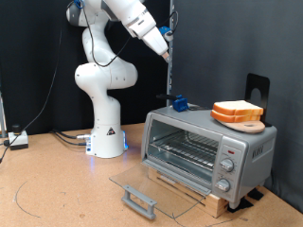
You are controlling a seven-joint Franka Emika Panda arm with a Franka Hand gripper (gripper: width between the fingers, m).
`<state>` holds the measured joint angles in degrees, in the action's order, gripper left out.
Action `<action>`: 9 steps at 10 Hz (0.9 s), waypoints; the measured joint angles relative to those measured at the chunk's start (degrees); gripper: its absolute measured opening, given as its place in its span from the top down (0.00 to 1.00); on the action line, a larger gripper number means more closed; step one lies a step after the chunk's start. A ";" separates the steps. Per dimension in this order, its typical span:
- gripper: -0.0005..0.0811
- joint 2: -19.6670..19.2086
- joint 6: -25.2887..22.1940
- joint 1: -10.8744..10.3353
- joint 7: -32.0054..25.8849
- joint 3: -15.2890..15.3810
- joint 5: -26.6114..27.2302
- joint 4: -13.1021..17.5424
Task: Make a piece of toast with the oven
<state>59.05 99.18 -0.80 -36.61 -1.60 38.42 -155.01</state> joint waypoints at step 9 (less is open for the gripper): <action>0.01 0.59 -4.57 -0.93 -2.07 2.06 -4.69 2.14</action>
<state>59.63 94.61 -1.73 -38.68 0.46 33.73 -152.87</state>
